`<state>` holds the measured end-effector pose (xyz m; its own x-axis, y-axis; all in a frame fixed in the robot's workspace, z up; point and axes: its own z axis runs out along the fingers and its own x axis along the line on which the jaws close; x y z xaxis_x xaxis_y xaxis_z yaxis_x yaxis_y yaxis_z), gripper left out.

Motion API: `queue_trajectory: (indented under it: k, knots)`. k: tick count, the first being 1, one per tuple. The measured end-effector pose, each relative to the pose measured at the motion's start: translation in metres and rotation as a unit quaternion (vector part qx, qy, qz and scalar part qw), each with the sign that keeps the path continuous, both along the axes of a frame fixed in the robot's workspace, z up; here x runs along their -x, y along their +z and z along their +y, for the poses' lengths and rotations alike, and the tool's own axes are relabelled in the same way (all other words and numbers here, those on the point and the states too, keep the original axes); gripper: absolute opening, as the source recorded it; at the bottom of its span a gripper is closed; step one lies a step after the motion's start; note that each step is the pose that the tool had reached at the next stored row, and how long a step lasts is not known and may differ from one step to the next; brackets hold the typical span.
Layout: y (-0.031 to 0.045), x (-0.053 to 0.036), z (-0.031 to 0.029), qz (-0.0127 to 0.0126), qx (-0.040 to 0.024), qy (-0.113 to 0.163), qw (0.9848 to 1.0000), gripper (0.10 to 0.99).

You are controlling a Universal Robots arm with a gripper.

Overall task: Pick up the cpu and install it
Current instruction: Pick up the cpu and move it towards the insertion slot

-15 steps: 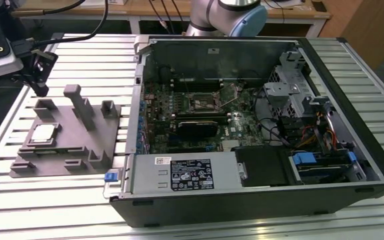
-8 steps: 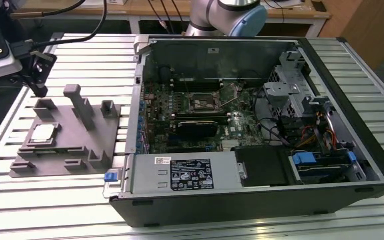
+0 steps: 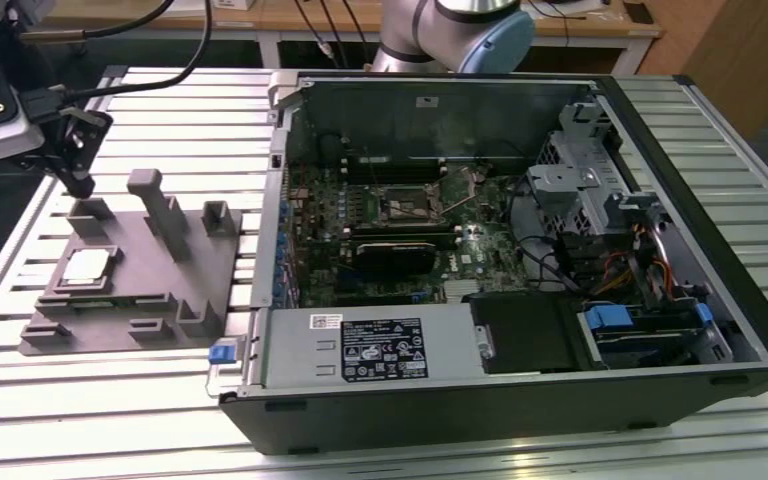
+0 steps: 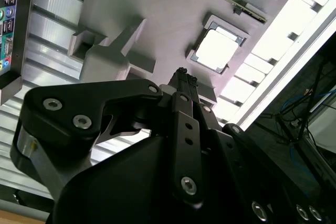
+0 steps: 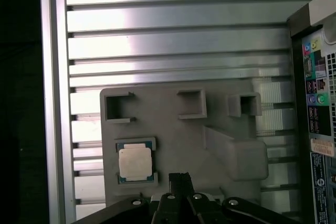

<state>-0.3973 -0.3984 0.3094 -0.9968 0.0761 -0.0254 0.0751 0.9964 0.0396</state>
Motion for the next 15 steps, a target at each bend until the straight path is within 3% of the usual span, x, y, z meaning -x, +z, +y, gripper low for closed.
queue_trajectory:
  k: [15]
  knots:
    - [-0.0105,0.0083,0.0000,0.0000,0.0001,0.000,1.0000,0.106]
